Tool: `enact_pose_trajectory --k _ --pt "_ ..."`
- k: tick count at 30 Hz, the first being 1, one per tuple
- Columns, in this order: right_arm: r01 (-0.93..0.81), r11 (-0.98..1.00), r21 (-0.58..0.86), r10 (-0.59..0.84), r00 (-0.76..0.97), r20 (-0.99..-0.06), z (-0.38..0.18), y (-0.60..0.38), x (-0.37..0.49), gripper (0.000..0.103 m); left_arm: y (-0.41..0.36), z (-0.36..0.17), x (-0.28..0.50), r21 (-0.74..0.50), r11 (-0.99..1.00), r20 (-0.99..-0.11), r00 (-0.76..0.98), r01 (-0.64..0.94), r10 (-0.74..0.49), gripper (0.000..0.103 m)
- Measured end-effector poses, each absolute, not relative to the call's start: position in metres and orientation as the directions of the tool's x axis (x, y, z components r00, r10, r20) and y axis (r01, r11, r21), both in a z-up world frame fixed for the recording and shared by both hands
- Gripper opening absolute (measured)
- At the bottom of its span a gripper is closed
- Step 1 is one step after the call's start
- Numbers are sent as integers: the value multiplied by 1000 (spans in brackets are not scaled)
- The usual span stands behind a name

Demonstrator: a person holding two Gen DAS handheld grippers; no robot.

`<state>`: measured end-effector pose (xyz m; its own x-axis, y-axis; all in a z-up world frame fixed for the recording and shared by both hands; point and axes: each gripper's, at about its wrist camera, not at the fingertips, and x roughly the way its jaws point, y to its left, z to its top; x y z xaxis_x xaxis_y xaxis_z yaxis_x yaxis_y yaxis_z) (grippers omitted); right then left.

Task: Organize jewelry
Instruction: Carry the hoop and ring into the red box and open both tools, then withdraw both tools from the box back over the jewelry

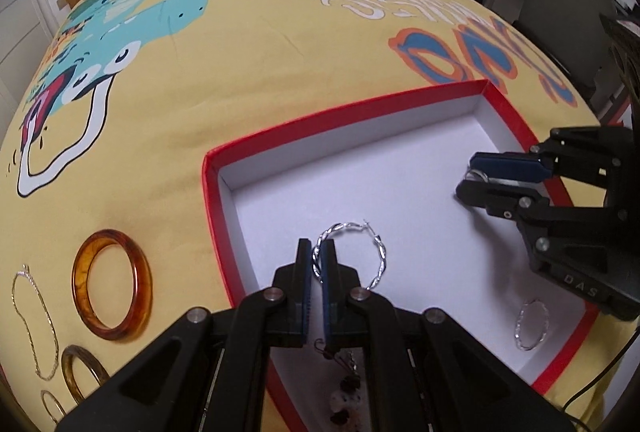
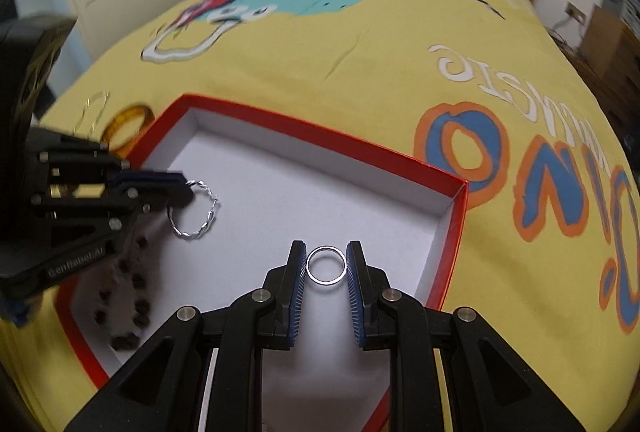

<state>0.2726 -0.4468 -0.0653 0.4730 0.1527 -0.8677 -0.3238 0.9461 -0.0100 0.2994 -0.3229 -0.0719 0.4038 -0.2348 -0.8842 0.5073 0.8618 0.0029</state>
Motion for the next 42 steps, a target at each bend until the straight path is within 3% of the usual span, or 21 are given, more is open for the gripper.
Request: enact_pose_trajectory --k 8,13,24,42 --pt "-363 929 -67 122 476 -871 -66 -442 266 22 -322 -75 303 -4 876 -879 415 483 -233 6" --pt "-356 932 -70 120 485 -866 -61 -440 262 34 -320 -69 301 -29 875 -874 412 484 -256 7" --pt "-241 970 -20 122 562 -818 -19 -456 221 37 -300 -26 265 -57 882 -830 469 468 -302 32" --pt "-122 986 110 162 607 -778 13 -415 141 50 -208 15 174 22 933 -796 571 360 -201 32"
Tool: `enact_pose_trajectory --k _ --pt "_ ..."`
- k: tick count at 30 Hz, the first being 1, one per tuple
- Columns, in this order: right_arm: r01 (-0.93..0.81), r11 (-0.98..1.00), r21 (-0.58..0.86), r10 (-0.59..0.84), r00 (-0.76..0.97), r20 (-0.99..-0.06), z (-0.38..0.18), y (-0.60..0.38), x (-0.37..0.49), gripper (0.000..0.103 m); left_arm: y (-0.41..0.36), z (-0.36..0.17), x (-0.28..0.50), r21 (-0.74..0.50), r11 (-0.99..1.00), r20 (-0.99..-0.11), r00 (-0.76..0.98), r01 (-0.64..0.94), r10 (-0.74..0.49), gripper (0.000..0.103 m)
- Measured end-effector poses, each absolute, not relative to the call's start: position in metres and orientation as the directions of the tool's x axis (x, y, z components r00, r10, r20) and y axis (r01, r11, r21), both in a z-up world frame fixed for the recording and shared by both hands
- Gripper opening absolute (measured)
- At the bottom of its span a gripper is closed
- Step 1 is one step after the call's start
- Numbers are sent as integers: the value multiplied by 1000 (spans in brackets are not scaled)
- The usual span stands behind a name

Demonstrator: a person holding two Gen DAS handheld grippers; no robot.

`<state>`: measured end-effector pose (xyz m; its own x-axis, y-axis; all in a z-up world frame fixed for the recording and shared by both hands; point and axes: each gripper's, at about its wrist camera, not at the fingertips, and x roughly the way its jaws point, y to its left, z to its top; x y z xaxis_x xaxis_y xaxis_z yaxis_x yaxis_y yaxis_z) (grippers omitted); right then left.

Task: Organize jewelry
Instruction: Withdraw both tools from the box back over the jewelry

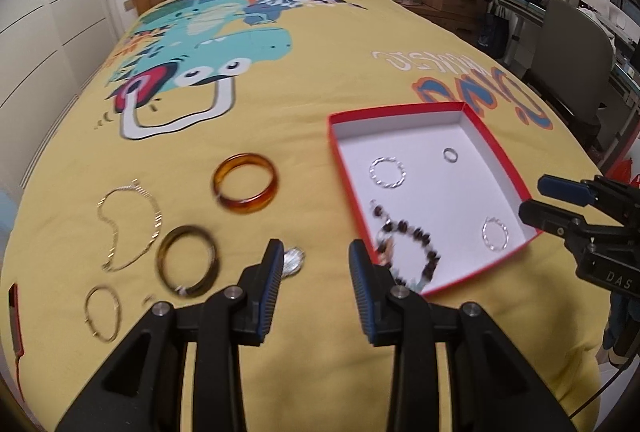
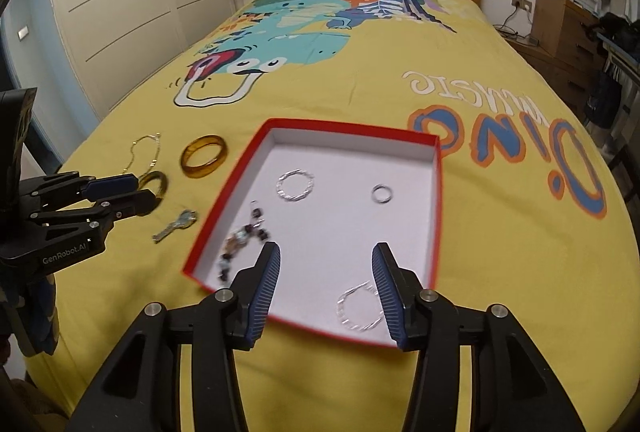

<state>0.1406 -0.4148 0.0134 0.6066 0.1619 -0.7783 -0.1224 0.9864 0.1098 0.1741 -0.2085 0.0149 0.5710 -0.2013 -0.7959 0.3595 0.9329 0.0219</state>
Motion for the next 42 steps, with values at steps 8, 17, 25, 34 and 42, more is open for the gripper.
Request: enact_pose_trajectory --k 8,17,25,34,42 --pt "-116 986 119 165 612 -773 23 -388 109 52 -167 31 143 22 950 -778 603 311 -179 32" --pt "-131 985 113 171 629 -758 43 -362 71 52 -113 37 101 35 962 -770 621 271 -146 32" --pt "-145 982 121 187 654 -733 57 -342 45 52 -28 35 64 -1 992 -771 632 124 -80 32" --pt "-204 968 145 243 631 -736 52 -299 33 52 50 22 36 -45 999 -790 612 -9 -30 32" --pt "-252 957 146 270 583 -766 34 -259 43 52 75 3 42 -71 995 -801 599 -68 -16 32"
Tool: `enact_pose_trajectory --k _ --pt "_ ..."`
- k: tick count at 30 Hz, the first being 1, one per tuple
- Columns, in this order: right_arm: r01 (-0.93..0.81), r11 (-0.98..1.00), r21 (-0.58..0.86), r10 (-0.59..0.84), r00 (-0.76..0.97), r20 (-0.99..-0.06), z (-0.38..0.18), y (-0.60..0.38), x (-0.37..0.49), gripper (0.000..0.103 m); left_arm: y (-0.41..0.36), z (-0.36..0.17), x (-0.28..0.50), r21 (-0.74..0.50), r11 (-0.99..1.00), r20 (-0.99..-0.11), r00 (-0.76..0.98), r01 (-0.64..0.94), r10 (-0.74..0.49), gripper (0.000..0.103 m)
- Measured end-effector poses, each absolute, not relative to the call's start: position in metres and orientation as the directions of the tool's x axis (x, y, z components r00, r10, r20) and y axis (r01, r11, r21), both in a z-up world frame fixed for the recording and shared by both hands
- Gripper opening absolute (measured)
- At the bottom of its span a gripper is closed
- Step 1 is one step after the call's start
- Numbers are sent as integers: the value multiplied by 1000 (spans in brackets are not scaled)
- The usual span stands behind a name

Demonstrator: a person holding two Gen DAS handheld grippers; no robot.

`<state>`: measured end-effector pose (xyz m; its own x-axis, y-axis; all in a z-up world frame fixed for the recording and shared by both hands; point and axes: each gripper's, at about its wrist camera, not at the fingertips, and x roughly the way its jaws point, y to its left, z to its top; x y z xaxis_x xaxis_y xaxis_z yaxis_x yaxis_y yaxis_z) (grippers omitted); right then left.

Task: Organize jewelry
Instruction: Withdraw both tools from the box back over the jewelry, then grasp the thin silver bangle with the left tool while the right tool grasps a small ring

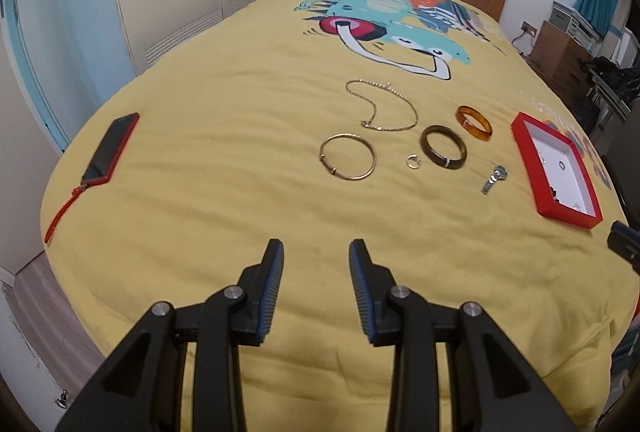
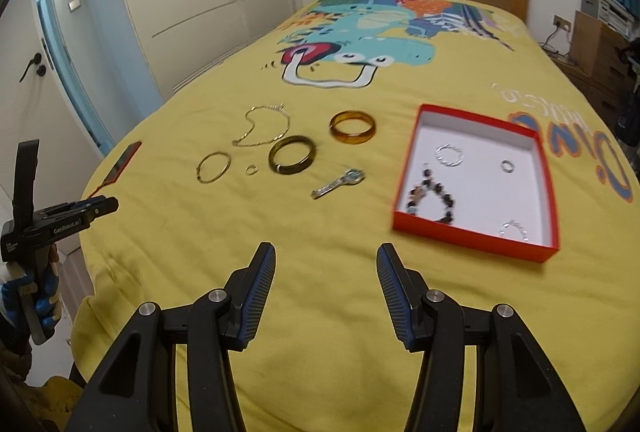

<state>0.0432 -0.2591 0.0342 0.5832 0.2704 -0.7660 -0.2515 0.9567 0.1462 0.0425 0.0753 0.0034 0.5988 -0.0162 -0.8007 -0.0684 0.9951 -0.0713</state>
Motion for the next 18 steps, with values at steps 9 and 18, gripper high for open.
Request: enact_pose_trajectory --k 9,18 --pt "-279 943 183 304 495 -814 -8 -217 82 48 81 -26 90 -84 995 -840 541 -58 -40 32" --pt "-348 916 199 346 435 -831 -40 -164 139 43 85 -47 163 -115 992 -856 512 -52 -73 32"
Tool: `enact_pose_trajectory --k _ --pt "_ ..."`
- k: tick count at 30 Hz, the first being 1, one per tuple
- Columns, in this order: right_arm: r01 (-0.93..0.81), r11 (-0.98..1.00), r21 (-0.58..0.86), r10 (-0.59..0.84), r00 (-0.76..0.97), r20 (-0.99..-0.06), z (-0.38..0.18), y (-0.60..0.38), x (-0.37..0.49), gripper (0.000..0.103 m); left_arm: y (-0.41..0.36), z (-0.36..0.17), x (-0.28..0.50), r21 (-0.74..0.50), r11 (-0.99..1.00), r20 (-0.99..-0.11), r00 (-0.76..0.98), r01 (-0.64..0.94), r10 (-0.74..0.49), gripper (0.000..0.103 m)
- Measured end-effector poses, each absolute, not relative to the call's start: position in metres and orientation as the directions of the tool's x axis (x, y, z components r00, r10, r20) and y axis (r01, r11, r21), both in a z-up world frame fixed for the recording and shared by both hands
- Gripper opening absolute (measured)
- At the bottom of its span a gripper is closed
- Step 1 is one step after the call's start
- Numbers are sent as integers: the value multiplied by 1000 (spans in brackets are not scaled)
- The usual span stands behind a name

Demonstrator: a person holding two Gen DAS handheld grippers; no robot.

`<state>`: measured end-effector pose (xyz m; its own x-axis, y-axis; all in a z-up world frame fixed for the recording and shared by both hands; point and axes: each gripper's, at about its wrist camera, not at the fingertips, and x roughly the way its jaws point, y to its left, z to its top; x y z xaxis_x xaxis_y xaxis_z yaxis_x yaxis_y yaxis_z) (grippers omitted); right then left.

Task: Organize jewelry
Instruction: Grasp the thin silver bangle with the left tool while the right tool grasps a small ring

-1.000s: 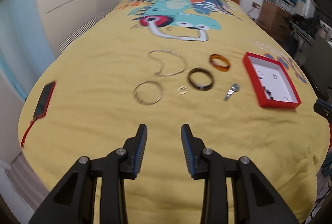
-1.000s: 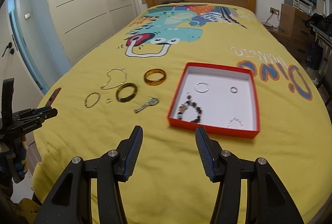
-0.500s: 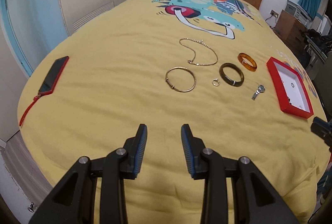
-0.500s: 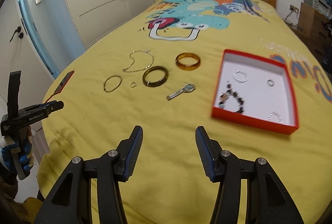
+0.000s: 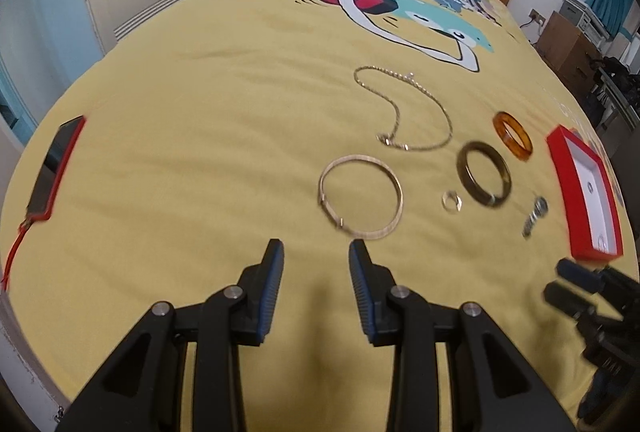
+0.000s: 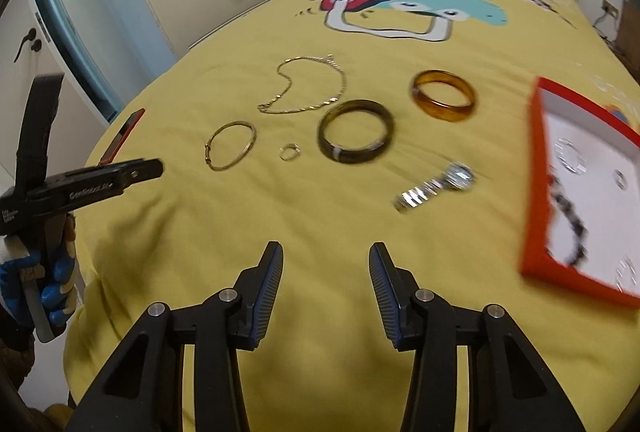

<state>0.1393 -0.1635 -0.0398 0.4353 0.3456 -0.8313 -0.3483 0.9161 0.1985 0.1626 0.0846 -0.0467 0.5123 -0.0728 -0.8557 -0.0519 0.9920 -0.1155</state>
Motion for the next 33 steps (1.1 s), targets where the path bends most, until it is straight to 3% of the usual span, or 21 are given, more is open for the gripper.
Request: enact_pose_trajectory --k 17,19,23,25,33 --pt "-368 900 236 373 367 -852 -86 -103 220 32 86 -95 225 -119 992 -899 428 -33 -94 31" --pt "-370 899 234 374 369 -851 -87 -98 224 31 84 -96 227 -114 993 -899 429 -29 -90 28" --pt "-387 897 212 361 368 -857 -90 -87 227 24 83 -96 228 -115 993 -897 433 -23 -94 8" --pt "-397 895 203 356 364 -861 -90 -84 226 20 82 -96 227 -117 993 -894 438 -24 -95 7" --pt "-409 891 195 360 376 -854 -77 -90 214 19 79 -82 211 -114 993 -880 467 -39 -82 5"
